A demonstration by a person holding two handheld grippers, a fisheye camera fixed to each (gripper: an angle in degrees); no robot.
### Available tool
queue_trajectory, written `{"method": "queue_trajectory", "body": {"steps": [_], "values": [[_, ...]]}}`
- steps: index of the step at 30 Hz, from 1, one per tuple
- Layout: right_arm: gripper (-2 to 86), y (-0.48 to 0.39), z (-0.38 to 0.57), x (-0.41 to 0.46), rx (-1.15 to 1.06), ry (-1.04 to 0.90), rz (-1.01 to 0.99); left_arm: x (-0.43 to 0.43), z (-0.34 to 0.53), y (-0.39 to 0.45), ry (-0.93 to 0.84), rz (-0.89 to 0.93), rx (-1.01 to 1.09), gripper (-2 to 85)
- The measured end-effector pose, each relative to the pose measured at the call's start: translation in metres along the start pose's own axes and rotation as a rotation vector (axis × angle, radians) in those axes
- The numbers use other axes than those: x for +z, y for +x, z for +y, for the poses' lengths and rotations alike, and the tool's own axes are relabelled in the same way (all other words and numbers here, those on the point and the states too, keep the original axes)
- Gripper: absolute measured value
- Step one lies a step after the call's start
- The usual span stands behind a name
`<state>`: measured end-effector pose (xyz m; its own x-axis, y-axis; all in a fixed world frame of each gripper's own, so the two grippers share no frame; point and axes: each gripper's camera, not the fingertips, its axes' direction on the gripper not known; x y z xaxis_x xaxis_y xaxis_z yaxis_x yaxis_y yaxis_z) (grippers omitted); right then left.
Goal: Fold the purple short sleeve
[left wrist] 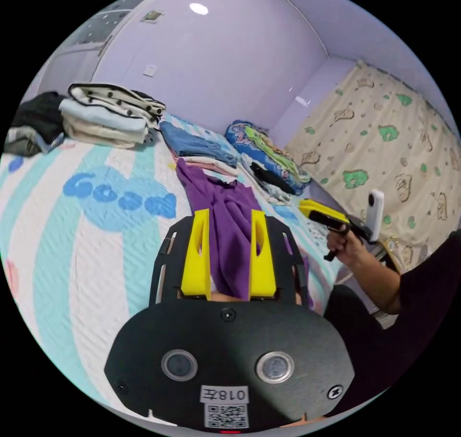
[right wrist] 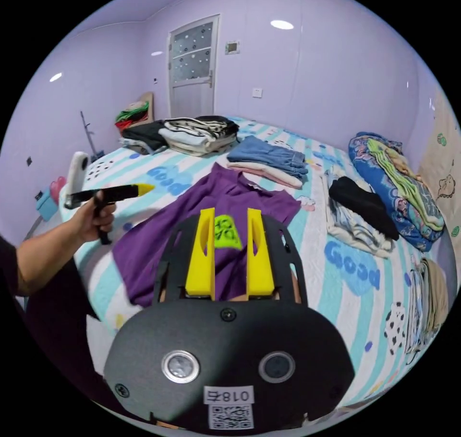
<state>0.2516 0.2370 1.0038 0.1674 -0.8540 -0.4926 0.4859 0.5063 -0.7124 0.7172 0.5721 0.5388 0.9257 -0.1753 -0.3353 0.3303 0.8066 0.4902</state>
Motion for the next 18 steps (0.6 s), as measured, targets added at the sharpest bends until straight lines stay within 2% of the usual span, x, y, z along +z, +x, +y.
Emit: {"method": "queue_trajectory", "body": {"steps": [3,7,9,10,11,13,16,18], "values": [[11.0,0.033,-0.018,0.060,0.058,-0.092,0.013,0.033,-0.044,0.005,-0.075,-0.015,0.027,13.3],[10.6,0.068,-0.013,0.132,0.137,-0.309,-0.086,0.081,-0.079,0.005,-0.242,-0.055,0.011,12.9],[5.7,0.073,0.001,0.141,0.149,-0.348,-0.097,0.101,-0.083,0.004,-0.382,-0.163,-0.018,7.2],[3.2,0.073,0.011,0.132,0.151,-0.315,-0.063,0.098,-0.082,0.005,-0.379,-0.196,-0.023,5.2],[1.9,0.073,0.016,0.125,0.159,-0.286,-0.052,0.085,-0.081,0.009,-0.355,-0.242,-0.029,1.4],[0.4,0.072,0.044,0.084,0.205,-0.186,0.027,0.056,-0.075,0.019,-0.292,-0.223,-0.003,0.3],[-0.4,0.077,0.094,0.011,0.314,-0.020,0.023,-0.023,-0.053,0.039,-0.139,-0.218,-0.013,-0.4],[-0.5,0.083,0.135,-0.042,0.407,0.090,-0.032,-0.108,-0.021,0.054,0.066,-0.119,-0.068,-0.6]]}}
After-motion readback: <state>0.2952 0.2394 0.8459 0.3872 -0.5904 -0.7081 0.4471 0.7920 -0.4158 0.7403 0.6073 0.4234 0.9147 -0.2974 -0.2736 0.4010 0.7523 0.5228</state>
